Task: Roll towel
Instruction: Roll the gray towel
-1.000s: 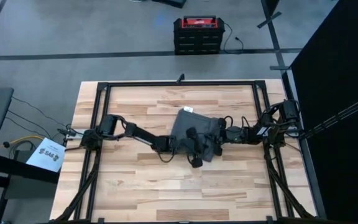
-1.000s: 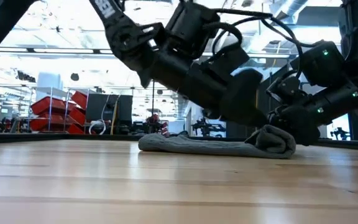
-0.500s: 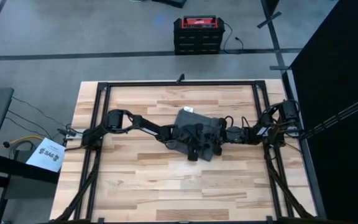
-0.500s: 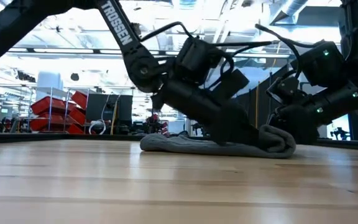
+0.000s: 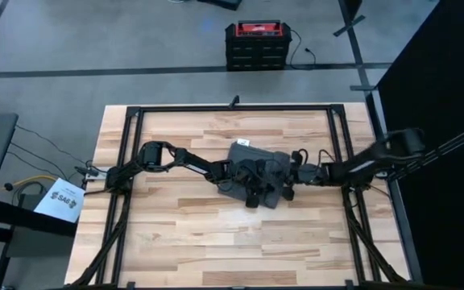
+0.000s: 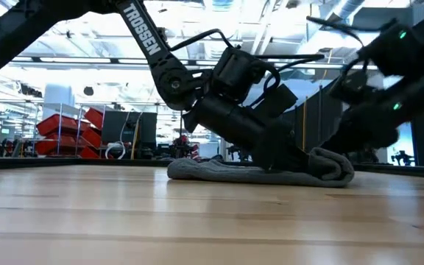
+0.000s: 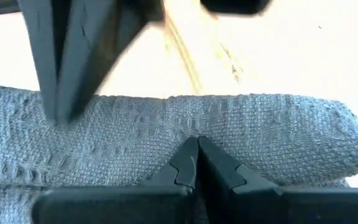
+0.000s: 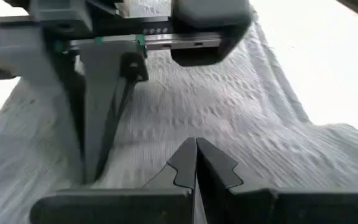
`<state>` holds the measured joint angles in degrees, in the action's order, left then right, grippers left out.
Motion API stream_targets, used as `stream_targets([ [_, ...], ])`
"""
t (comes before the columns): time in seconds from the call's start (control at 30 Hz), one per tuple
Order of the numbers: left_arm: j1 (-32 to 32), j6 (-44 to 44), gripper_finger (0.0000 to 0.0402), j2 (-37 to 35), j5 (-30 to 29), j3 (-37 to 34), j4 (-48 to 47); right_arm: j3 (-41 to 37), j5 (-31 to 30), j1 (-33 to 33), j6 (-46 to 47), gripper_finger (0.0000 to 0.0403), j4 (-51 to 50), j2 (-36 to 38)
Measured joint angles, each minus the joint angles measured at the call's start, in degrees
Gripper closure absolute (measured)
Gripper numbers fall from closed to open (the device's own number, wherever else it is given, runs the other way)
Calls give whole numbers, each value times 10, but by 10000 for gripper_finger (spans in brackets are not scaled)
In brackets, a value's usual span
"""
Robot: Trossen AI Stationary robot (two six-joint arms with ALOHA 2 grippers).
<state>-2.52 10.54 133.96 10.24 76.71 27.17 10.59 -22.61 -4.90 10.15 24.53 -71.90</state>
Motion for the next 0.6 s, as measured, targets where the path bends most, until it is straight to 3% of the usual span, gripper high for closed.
stream_targets([
  [0.13,0,-6,402,0,0,0,0,24,-4,-41,59,402,-219,147],
  [0.27,1,-7,402,0,-2,-1,1,25,-3,-83,133,384,-339,226],
  [0.4,1,-7,402,0,-4,-1,2,16,2,-101,188,332,-362,216],
  [0.6,2,-7,402,0,-4,-2,2,-12,6,-104,211,232,-265,130],
])
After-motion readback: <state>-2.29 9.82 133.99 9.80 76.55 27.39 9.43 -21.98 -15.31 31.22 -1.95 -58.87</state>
